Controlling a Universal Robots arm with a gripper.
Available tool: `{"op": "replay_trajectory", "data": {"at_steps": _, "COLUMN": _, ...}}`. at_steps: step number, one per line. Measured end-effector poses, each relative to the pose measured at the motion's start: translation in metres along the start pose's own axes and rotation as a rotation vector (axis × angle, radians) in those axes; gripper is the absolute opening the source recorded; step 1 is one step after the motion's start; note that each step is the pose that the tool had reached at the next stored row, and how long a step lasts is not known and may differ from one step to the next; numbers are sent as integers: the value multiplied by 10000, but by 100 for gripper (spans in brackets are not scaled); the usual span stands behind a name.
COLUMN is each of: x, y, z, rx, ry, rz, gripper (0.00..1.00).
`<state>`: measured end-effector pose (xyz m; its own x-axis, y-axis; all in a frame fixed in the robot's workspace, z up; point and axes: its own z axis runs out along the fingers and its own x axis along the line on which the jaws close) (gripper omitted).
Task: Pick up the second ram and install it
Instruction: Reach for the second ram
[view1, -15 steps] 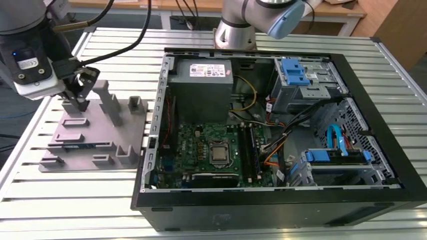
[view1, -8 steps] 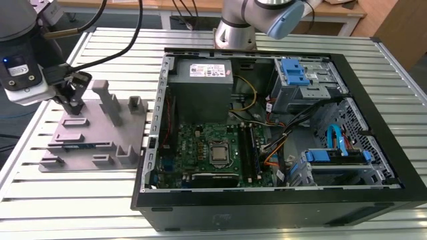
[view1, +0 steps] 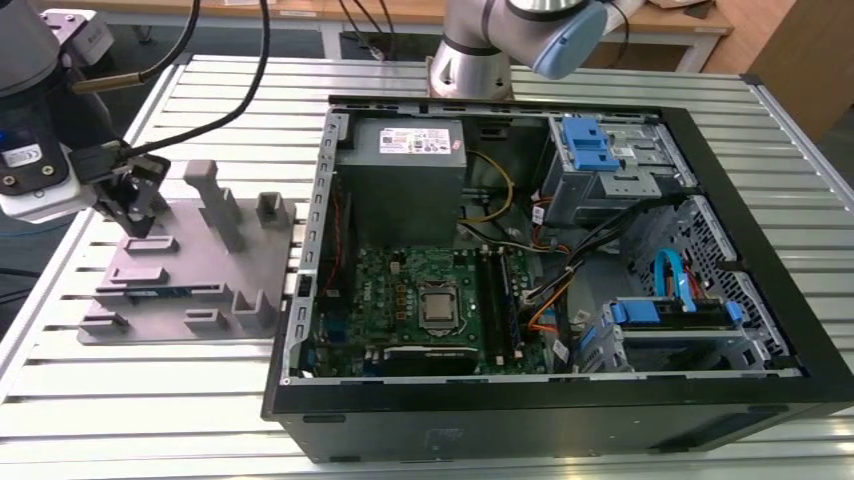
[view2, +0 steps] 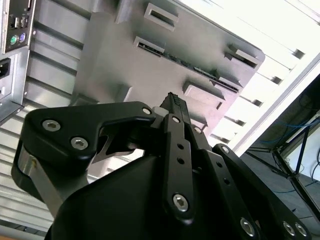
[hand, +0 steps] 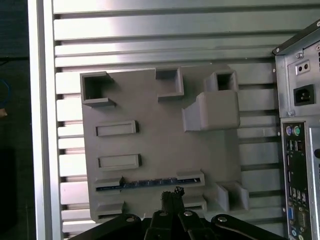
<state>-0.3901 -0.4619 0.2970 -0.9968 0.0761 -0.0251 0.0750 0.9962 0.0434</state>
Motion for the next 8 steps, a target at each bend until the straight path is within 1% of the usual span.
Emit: {"op": "replay_trajectory", "data": {"at_steps": 8, "x": 74, "y": -13, "z": 143, "rx": 1, "ry": 0, "rz": 1, "gripper": 11}}
